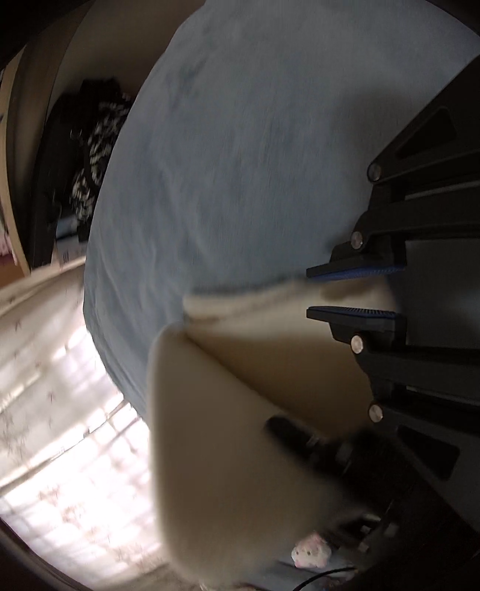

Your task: Fold large clothes

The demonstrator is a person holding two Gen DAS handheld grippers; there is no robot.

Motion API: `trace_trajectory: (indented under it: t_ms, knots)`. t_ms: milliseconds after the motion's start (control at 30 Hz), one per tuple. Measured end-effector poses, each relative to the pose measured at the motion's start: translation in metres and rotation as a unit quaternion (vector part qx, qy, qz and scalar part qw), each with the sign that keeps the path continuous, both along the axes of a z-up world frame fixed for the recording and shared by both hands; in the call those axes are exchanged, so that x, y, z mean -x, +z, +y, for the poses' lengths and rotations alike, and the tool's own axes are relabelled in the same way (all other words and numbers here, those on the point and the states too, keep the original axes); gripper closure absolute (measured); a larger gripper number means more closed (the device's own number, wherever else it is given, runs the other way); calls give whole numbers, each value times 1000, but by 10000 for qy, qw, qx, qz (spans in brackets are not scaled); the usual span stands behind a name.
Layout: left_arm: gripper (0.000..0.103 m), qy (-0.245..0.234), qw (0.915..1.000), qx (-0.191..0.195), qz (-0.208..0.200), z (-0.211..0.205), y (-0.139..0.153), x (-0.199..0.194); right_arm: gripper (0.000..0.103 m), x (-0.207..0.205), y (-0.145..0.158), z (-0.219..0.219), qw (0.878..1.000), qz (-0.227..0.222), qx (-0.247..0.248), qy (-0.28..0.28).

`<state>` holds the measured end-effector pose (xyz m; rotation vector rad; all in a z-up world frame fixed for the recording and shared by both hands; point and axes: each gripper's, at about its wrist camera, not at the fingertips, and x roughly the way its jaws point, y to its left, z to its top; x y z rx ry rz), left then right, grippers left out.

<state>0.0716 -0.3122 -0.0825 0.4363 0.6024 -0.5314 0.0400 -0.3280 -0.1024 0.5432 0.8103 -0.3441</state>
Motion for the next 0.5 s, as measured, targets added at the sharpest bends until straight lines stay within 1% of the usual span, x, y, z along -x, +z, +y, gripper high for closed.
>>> trace_trajectory:
  t_ms: [33,100,133,167,233,300,400,433,500]
  knots:
    - [68,-29,9999,-104,62,-3,-6,1,89,2,-2,-3,10000,34,-7,-49]
    - [56,-122,9996,-184,185,-5,-15,3,89,4,-5,-8,9999,64,-73,-95]
    - [53,-197,9995,-186,189,-3,-15,6,89,9,-5,-10,9999,60,-91,-96]
    - [49,-301,9992,-171,222,-1,-12,9,89,11,-5,-11,9999,63,-101,-93]
    - [47,-394,9985,-106,353,8,-4,14,89,13,-4,-14,9998,53,-155,-103]
    - [40,-449,9977,-3,508,18,3,17,89,17,0,-17,9996,-19,-239,-123]
    - [35,-504,9956,213,759,38,17,26,88,23,11,-15,9996,-163,-215,-93]
    - [35,-498,9953,263,784,55,19,34,86,24,17,-14,9996,-217,-156,-76]
    - [33,-417,9963,239,706,68,27,40,77,25,28,-13,9994,-332,-70,-79]
